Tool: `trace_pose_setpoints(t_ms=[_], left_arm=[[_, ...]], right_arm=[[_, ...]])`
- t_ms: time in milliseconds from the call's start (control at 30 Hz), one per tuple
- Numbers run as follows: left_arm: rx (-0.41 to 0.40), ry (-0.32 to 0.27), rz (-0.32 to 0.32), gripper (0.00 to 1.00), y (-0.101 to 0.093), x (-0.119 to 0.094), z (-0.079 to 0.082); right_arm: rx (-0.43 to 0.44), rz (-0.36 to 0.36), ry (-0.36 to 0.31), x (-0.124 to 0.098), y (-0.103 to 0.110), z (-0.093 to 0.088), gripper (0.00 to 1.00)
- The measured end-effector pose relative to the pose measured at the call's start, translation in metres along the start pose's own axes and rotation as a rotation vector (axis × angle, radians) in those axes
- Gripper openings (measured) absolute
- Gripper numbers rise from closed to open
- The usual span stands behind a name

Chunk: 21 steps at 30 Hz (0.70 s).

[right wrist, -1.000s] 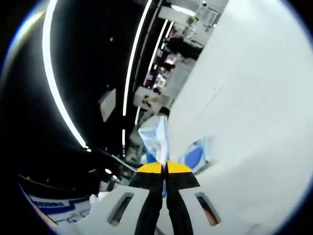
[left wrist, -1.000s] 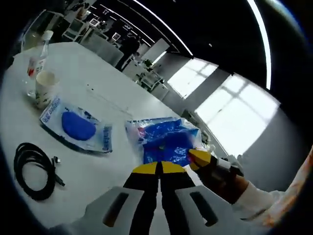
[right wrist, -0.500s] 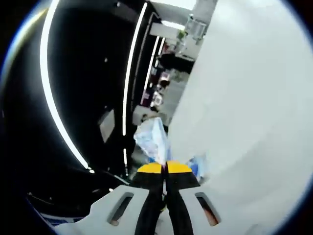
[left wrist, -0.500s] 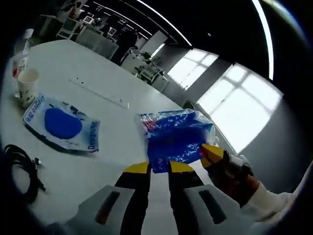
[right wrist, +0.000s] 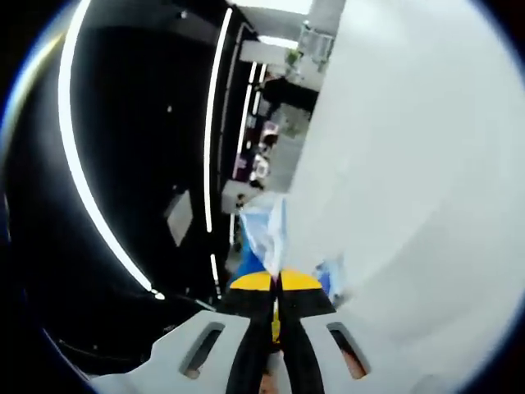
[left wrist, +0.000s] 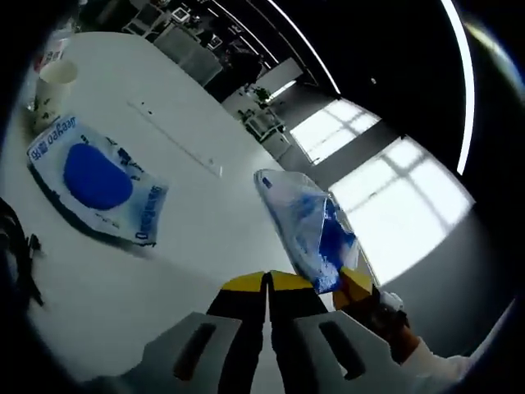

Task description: Arrange the tabletop items into an orderly group along one side of the table until the central work area is clear of visible clutter.

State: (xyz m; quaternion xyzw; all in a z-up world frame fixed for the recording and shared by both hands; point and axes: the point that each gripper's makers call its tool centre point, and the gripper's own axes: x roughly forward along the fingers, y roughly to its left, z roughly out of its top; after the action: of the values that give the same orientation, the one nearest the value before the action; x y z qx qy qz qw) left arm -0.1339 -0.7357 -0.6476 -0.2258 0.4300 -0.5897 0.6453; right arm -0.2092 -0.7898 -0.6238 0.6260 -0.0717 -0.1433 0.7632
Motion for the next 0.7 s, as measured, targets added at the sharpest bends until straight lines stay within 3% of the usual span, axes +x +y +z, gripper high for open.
trace_pose_setpoints(t_ms=[100,133,200,233,333,367,500,600,700], left_arm=[[-0.067,-0.008,-0.105,0.0,-0.019,0.01,0.002],[-0.074,0.002,-0.137,0.05,-0.024,0.013,0.0],[-0.079,0.009,-0.132,0.22,-0.022,0.019,-0.002],[-0.067,0.028,-0.135,0.25,-0.023,0.022,-0.005],[-0.028,0.043,-0.126,0.0,-0.018,0.027,-0.006],[-0.027,0.045,-0.124,0.0,-0.017,0.029,-0.005],[-0.072,0.029,-0.146,0.26,-0.014,0.037,0.0],[-0.093,0.038,-0.177,0.26,-0.014,0.042,0.001],[-0.088,0.037,-0.175,0.35,-0.01,0.048,0.003]], right_arm=[[0.022,-0.006,-0.015,0.001,-0.003,0.005,0.0],[0.024,-0.008,-0.017,0.002,-0.004,0.006,0.0],[0.021,-0.021,-0.012,0.006,-0.011,0.008,0.0],[0.018,-0.024,-0.009,0.008,-0.013,0.008,0.0],[0.017,-0.047,0.004,0.014,-0.022,0.006,0.0],[0.015,-0.053,0.005,0.016,-0.025,0.006,0.0],[0.03,-0.073,0.007,0.027,-0.038,0.008,0.0],[0.05,-0.075,0.001,0.035,-0.042,0.011,0.0],[0.037,-0.075,0.016,0.044,-0.044,0.01,0.0]])
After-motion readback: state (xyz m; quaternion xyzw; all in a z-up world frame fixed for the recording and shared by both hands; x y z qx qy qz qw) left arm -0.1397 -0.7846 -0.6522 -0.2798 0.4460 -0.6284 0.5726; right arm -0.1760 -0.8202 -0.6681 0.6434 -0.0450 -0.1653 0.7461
